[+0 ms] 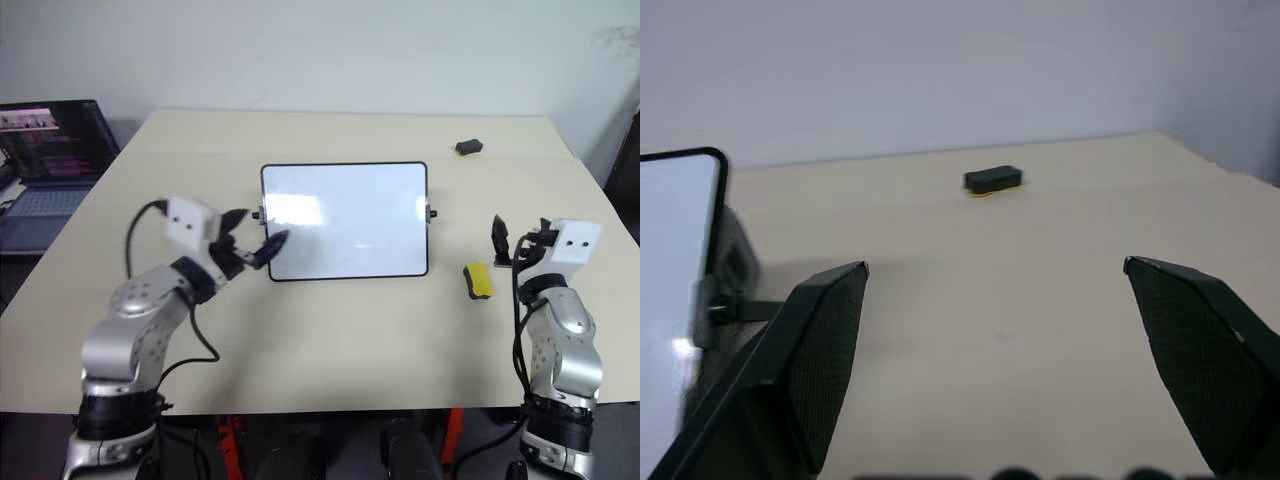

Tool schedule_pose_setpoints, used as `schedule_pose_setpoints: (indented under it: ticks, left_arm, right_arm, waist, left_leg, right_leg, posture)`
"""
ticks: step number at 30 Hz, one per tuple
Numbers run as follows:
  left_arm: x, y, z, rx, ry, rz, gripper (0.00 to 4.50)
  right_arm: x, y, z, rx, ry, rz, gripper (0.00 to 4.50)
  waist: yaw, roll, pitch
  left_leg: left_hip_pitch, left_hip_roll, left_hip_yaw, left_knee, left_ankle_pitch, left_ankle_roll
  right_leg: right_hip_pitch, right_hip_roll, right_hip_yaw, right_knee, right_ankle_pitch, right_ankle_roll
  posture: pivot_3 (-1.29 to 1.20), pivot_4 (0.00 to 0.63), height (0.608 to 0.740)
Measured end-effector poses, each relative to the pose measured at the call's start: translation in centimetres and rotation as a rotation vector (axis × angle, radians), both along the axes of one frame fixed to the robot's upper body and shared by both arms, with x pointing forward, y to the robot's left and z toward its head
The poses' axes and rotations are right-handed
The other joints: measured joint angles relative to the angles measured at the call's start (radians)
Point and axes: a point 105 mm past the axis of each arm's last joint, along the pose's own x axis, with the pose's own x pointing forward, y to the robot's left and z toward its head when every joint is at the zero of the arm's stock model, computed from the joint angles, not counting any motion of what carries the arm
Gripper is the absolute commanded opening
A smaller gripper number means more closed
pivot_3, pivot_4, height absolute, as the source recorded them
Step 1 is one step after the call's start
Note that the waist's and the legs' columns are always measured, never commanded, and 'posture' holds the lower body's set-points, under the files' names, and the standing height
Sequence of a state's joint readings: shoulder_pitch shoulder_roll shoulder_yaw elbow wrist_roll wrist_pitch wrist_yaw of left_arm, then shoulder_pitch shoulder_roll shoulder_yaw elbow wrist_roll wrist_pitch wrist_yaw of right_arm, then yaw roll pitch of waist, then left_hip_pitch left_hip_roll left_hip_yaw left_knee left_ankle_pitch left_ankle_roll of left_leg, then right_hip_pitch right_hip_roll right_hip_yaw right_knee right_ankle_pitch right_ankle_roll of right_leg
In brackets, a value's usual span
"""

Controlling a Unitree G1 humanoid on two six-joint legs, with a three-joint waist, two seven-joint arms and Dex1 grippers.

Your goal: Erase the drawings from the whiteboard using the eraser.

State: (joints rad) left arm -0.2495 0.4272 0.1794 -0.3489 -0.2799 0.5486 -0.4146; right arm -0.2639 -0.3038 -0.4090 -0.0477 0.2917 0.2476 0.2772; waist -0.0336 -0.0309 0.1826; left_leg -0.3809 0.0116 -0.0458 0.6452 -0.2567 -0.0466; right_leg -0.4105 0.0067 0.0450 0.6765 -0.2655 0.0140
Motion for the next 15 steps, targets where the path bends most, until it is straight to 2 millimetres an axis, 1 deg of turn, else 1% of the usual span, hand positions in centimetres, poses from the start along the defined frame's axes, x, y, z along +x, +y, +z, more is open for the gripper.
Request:
schedule_pose_setpoints:
  ticks: [3, 5, 6, 10, 11, 15]
  left_arm:
    - [-1.9, 2.0, -2.0, -0.03, 0.021, 0.148, 4.5]
    - [-2.3, 2.9, -3.1, -0.035, 0.04, 0.231, 4.5]
    - [-2.4, 3.2, -3.3, -0.043, 0.035, 0.27, 4.5]
    - [-2.8, 4.9, -3.8, -0.053, 0.003, 0.409, 4.5]
    - [-2.9, 5.3, -3.8, -0.051, -0.003, 0.435, 4.5]
    - [-3.0, 6.5, -4.1, -0.053, -0.016, 0.511, 4.5]
  right_arm:
    - [0.0, -1.4, -2.2, 0.001, 0.016, -0.036, 4.46]
    - [-0.2, -3.0, -3.7, 0.002, 0.044, -0.069, 4.46]
    - [-0.2, -3.8, -4.2, -0.003, 0.055, -0.086, 4.46]
    - [-0.4, -6.8, -4.7, 0.011, 0.044, -0.183, 4.46]
    - [-0.5, -7.2, -4.9, 0.006, 0.046, -0.191, 4.46]
    - [-0.2, -7.3, -5.1, -0.002, 0.045, -0.176, 4.46]
  waist:
    - [0.001, 0.0, 0.0]
    - [0.005, 0.0, 0.0]
    - [0.008, 0.0, 0.0]
    - [0.005, 0.0, 0.0]
    - [0.004, 0.0, 0.0]
    - [0.0, 0.0, 0.0]
  left_leg:
    - [0.0, 0.001, 0.0, 0.0, 0.0, 0.0]
    - [0.0, 0.0, 0.002, 0.001, 0.0, 0.0]
    - [0.0, -0.001, 0.002, 0.001, 0.0, 0.0]
    - [0.005, -0.001, 0.005, 0.001, 0.0, 0.001]
    - [0.005, -0.001, 0.006, 0.001, 0.0, 0.001]
    - [0.004, 0.001, 0.007, 0.0, 0.0, 0.001]
  right_leg:
    - [0.0, -0.002, -0.001, 0.0, 0.001, -0.001]
    - [0.0, -0.002, -0.002, 0.001, 0.001, -0.001]
    - [0.001, -0.002, -0.003, 0.001, 0.0, -0.001]
    - [0.005, -0.001, 0.0, 0.001, -0.002, 0.003]
    - [0.005, 0.0, 0.0, 0.001, -0.002, 0.003]
    - [0.005, 0.001, 0.002, 0.001, -0.002, 0.003]
  posture:
    - [0.0, 0.15, 0.74]
    - [0.0, 0.15, 0.74]
    - [0.0, 0.15, 0.74]
    - [0.0, 0.15, 0.74]
    - [0.0, 0.15, 0.74]
    - [0.0, 0.15, 0.74]
